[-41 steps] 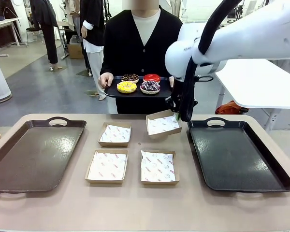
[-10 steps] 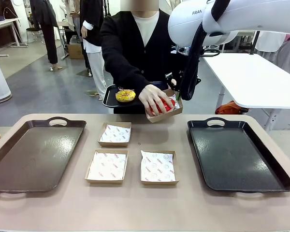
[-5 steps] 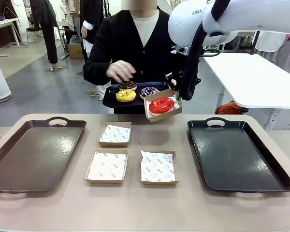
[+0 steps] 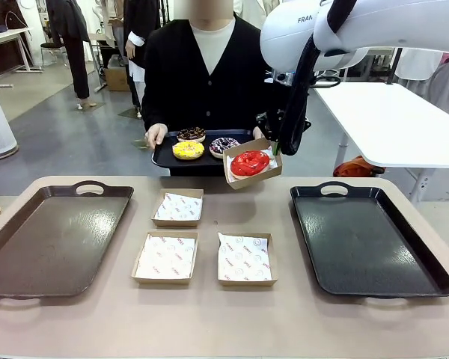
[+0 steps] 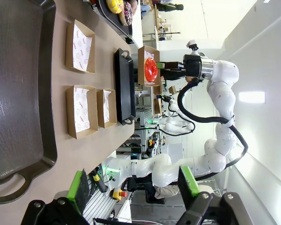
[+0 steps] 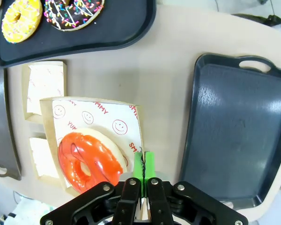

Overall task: Individually package the donuts and arrange them on the tray.
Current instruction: Place the picked Paper togo box on the Handle tray while simultaneously picking up another Paper togo box from the table with the other hand.

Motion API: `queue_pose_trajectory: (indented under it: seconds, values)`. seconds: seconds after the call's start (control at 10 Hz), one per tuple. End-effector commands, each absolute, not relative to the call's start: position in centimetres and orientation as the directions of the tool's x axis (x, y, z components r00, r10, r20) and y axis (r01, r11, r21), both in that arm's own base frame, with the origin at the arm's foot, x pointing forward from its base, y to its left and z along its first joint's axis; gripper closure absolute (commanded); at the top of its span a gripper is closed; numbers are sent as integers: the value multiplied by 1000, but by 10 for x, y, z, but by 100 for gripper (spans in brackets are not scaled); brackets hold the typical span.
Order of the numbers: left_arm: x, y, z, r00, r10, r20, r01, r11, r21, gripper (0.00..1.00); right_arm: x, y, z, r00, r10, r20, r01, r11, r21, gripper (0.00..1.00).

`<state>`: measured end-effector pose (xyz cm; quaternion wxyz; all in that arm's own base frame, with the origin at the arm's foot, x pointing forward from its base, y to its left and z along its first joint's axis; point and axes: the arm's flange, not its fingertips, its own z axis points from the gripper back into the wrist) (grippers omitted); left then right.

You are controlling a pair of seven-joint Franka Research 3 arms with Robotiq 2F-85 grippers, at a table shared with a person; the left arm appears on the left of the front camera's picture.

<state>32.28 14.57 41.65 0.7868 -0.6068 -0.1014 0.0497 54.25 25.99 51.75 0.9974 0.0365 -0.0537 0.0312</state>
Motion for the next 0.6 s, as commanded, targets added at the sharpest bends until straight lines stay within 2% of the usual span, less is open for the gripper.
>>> queue_pose_trajectory:
  seconds: [0.0, 0.2, 0.5]
  values:
    - [323, 146, 416, 975, 201, 99, 45, 259, -965, 0, 542, 260, 517, 992, 58, 109, -66, 995, 69, 99]
    - [338, 131, 442, 979, 168, 113, 49, 347, -936, 0, 545, 230, 523, 995, 43, 86, -53, 992, 113, 99]
    - [382, 92, 508, 978, 135, 162, 73, 504, -860, 0, 534, 152, 534, 997, -12, 78, -4, 979, 203, 99]
